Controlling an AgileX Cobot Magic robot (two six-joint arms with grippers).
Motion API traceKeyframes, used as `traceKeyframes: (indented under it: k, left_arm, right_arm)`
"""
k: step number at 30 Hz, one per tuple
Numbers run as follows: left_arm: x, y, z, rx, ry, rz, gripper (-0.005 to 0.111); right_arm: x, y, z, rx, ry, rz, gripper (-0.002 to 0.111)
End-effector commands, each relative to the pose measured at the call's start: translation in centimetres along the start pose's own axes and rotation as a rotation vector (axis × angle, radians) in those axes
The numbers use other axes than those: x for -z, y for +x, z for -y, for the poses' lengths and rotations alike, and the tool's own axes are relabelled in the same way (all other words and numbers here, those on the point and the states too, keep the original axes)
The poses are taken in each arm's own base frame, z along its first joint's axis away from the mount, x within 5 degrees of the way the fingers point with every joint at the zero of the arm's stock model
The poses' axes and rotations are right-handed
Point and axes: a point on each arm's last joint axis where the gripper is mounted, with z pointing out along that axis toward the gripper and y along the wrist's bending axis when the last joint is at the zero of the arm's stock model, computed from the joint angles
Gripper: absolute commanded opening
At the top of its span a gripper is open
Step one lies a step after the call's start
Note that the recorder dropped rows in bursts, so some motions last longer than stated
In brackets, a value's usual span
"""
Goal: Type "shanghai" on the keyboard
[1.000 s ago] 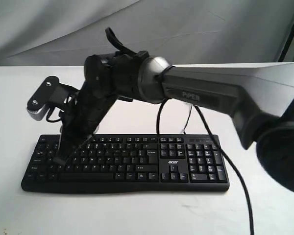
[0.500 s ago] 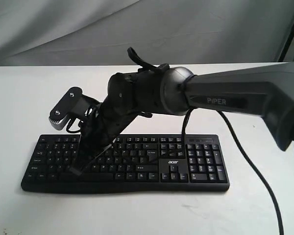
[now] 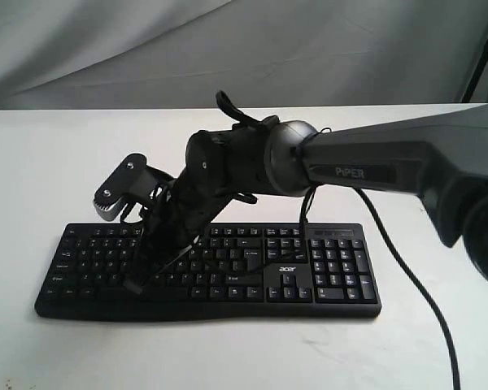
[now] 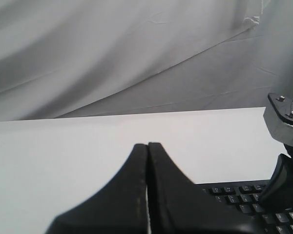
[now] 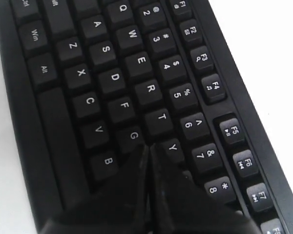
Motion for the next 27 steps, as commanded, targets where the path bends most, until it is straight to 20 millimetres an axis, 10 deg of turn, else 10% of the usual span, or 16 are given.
traceKeyframes:
  k: [1,27]
  left_arm:
    - [0.01,-0.01,0.04,0.002,0.007,0.007,0.000]
    - [0.01,-0.01,0.04,0.002,0.007,0.007,0.000]
  right_arm:
    - [-0.19,0.11,0.23,-0.002,0.005,0.011,0.000]
    - [-0.94,0.37,0.21,-0.008,-0.004,0.013,0.000]
